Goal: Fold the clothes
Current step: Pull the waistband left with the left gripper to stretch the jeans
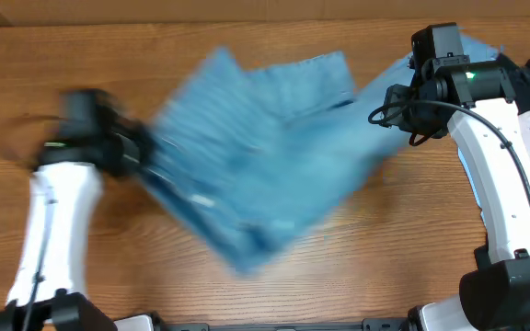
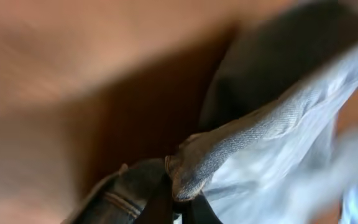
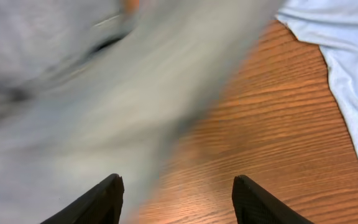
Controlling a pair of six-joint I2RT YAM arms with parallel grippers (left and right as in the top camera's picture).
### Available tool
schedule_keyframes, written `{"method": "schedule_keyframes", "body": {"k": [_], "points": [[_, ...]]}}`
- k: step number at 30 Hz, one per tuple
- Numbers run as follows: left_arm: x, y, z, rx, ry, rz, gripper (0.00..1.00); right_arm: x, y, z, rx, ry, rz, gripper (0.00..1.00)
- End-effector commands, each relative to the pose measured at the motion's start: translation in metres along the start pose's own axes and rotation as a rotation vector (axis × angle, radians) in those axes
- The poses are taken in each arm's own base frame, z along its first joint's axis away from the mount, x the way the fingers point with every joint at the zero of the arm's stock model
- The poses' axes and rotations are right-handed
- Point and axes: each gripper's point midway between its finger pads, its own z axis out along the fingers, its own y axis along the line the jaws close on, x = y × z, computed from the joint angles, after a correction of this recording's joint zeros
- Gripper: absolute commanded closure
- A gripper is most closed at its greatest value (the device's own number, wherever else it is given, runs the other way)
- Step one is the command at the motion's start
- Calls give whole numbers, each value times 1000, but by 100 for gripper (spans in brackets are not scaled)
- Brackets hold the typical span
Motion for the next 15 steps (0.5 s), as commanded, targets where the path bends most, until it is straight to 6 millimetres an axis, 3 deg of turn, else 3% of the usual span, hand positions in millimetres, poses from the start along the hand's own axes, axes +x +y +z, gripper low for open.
{"method": "schedule_keyframes", "body": {"k": [1, 3, 6, 11, 15], "points": [[-116, 27, -75, -8, -308, -8, 4, -9, -1, -19, -7, -62, 11, 40], [-131, 25, -88, 54, -306, -31, 0, -9, -1, -19, -7, -62, 11, 40], [-118, 30, -88, 59, -215, -83, 0, -9, -1, -19, -7, -62, 11, 40], [-57, 48, -69, -48, 23, -112, 0, -9, -1, -19, -8, -64, 11, 39], [-12, 79, -59, -237, 173, -147, 0, -10, -1, -19, -8, -66, 11, 39]]}}
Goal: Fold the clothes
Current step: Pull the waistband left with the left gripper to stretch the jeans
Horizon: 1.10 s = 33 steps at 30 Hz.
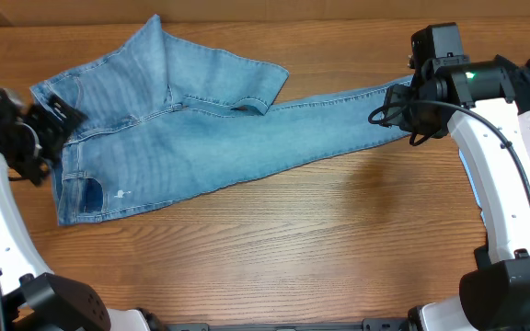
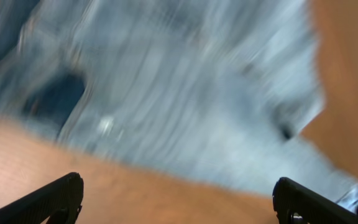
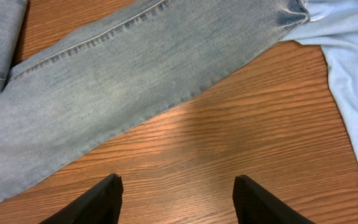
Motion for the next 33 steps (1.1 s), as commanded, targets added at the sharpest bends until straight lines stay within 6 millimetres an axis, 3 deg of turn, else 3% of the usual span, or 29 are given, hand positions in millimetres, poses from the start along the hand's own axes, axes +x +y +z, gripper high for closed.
{"method": "schedule_keyframes", "body": {"k": [1, 7, 10, 15, 20, 23, 28, 33], "points": [[22, 33, 19, -187, 70, 38, 0, -10, 0, -19, -12, -66, 11, 36], [48, 57, 68, -264, 128, 78, 0, -17, 2, -19, -23, -93, 12, 31], [46, 61, 92, -245, 91, 103, 0, -16, 2, -19, -23, -90, 12, 31], [36, 68, 117, -220, 12, 112, 0, -11, 0, -19, -16, -71, 11, 31], [34, 75, 136, -206, -26, 123, 34, -10, 0, -18, -13, -67, 11, 31], [45, 86, 150, -221, 10, 113, 43, -10, 0, -18, -14, -67, 11, 31], [65, 113, 173, -290, 101, 84, 38, -10, 0, -18, -14, -68, 11, 30], [60, 158, 171, -458, 87, -31, 37, -9, -1, -18, -11, -63, 7, 30]]}}
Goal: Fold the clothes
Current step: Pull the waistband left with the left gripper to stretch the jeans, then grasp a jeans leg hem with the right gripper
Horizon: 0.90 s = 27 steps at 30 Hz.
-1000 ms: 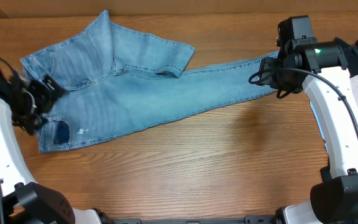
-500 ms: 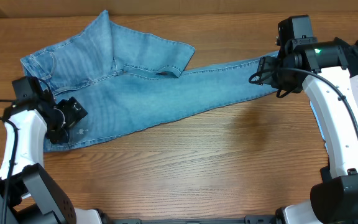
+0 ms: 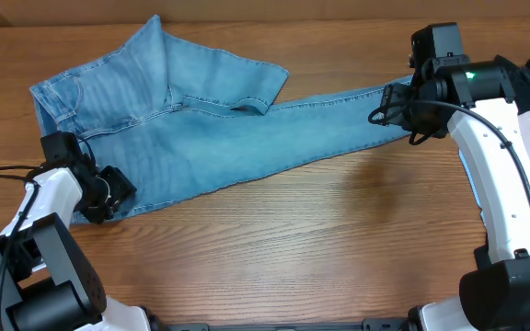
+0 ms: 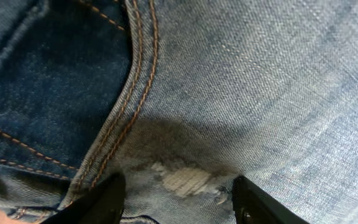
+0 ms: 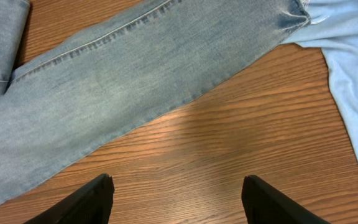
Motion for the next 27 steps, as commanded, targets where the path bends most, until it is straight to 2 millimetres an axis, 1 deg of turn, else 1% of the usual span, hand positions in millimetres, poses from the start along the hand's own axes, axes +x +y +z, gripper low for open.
{"method": "schedule_keyframes", "body": {"k": [1, 2, 4, 7, 8, 10, 12, 13, 14, 15, 17, 19, 23, 26, 27], "points": [[2, 61, 16, -223, 14, -132, 36, -7, -1, -18, -9, -56, 6, 30], [-2, 77, 11, -265, -2, -185, 34, -7, -1, -18, -8, -54, 6, 30], [-10, 102, 2, -304, -19, -272, 35, -6, -2, -18, -7, -52, 6, 29], [-26, 133, -14, -294, -48, -406, 35, -6, -1, -18, -12, -52, 6, 25], [-34, 138, -19, -263, -62, -436, 34, -7, 1, -18, -22, -51, 4, 23], [-49, 141, -28, -178, -84, -444, 31, -7, 11, -19, -77, -47, -20, 22], [-63, 133, -36, -78, -103, -438, 23, -6, 31, -20, -185, -38, -91, 22], [-70, 126, -40, -18, -112, -435, 18, -5, 41, -20, -240, -30, -119, 22], [-74, 119, -43, 21, -116, -426, 15, -5, 48, -19, -278, -22, -132, 22], [-78, 113, -45, 58, -119, -413, 13, -4, 55, -17, -315, -10, -145, 22], [-83, 93, -48, 141, -120, -357, 13, -3, 65, -10, -359, 16, -152, 22], [-83, 79, -47, 179, -110, -329, 12, -1, 76, 4, -393, 52, -159, 22], [-74, 62, -40, 145, -81, -270, 11, 5, 112, 34, -535, 127, -221, 22], [-68, 54, -34, 90, -71, -224, 9, 2, 131, 62, -577, 141, -239, 22], [-66, 50, -32, 69, -69, -203, 9, 2, 143, 75, -611, 147, -251, 22]]}}
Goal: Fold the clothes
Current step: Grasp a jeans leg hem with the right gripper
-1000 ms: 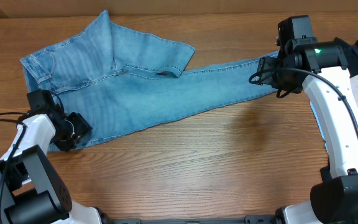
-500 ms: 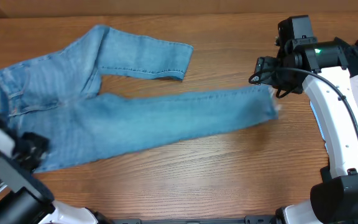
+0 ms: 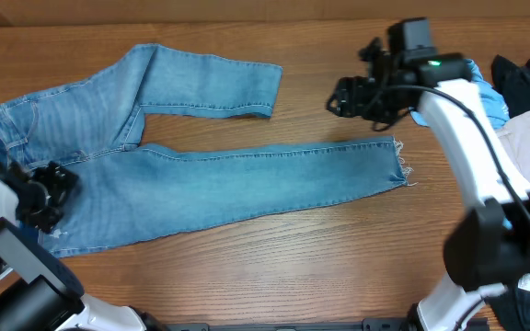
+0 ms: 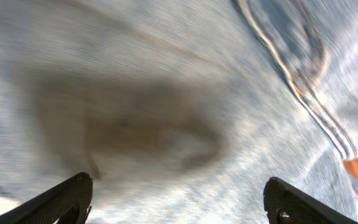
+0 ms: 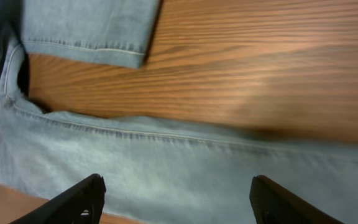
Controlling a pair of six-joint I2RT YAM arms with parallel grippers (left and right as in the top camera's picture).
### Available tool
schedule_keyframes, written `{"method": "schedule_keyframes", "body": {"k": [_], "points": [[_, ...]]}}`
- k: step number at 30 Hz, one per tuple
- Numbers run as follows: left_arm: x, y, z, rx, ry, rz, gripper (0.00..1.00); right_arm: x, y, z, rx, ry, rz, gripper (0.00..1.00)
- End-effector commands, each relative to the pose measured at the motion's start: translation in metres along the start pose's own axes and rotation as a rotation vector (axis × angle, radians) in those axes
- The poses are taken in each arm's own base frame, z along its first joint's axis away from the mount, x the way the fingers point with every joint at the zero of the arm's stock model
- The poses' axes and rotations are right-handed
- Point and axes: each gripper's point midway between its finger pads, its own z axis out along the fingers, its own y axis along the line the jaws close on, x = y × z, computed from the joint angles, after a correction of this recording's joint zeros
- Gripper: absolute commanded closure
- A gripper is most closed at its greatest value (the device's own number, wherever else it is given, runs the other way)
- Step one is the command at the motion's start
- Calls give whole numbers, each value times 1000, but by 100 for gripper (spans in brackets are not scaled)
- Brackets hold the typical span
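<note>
A pair of light blue jeans (image 3: 201, 179) lies spread flat on the wooden table, waist at the left. One leg runs up and right to its hem (image 3: 247, 92); the other runs right to a frayed hem (image 3: 396, 165). My left gripper (image 3: 49, 198) sits low over the hip area, open, with blurred denim (image 4: 166, 93) filling its view and nothing between its fingers (image 4: 73, 199). My right gripper (image 3: 346, 99) hangs open above the table between the two leg ends. Its view shows the lower leg (image 5: 166, 168) and the upper leg's hem (image 5: 86, 31).
At the right edge of the table lies a pile of other clothes: a blue garment (image 3: 488, 97), a dark one (image 3: 527, 78) and a pale beige one. The table's far edge (image 3: 247, 23) runs just above the jeans.
The jeans now lie further left with both legs spread apart and flat. My right gripper moved left, from over the leg's hem to between the leg ends. My left gripper shifted left, still open.
First my left gripper was shut on the jeans, which were blurred over the table. Then the jeans lay on the table with one leg doubled over and the left gripper open. Later it pressed at the back pocket. Now the jeans are spread flat.
</note>
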Motion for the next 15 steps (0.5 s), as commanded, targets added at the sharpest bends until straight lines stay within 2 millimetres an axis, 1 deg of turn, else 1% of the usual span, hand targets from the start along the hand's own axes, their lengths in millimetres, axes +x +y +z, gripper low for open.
{"method": "schedule_keyframes", "body": {"k": [1, 3, 6, 10, 15], "points": [[9, -9, 8, -49, 13, 83, 9, -6, 26, 38, -156, 35, -60, 22], [12, -13, 9, -59, 14, 103, 8, -10, 31, 58, -192, 34, -76, 22], [17, -18, 11, -60, 26, 120, 9, -19, 31, 90, -205, 17, -67, 23], [23, -18, 11, -67, 46, 123, 8, -28, 38, 123, -229, -15, -75, 23], [28, -16, 11, -77, 68, 118, 8, -32, 50, 159, -260, -42, -94, 23]]}}
